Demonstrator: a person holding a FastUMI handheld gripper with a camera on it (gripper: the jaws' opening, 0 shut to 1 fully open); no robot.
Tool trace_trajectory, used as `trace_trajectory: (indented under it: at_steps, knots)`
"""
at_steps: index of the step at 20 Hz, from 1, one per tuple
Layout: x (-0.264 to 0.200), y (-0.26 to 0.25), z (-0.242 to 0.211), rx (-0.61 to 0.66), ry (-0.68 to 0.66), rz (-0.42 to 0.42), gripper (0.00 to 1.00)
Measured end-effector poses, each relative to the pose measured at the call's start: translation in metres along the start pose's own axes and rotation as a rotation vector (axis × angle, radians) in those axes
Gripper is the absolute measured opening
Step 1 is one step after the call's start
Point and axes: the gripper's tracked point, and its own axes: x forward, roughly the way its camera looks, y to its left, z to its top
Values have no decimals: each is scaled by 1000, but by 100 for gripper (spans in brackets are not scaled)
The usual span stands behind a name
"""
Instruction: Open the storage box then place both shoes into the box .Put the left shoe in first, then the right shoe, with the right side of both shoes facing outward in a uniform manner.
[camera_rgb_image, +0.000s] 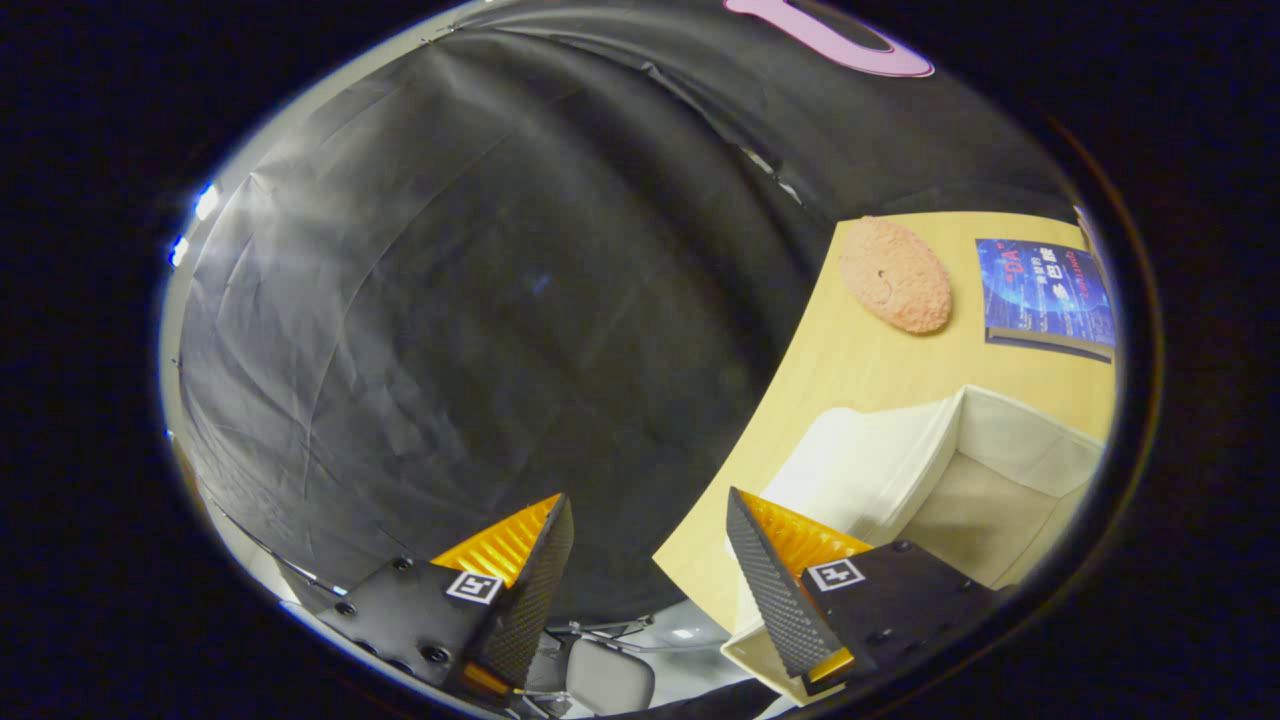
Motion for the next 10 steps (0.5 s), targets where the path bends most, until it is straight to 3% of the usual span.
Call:
trace_trajectory:
  at_steps: [10]
  knots:
    - [-99,-86,49,27,-184,-154,94]
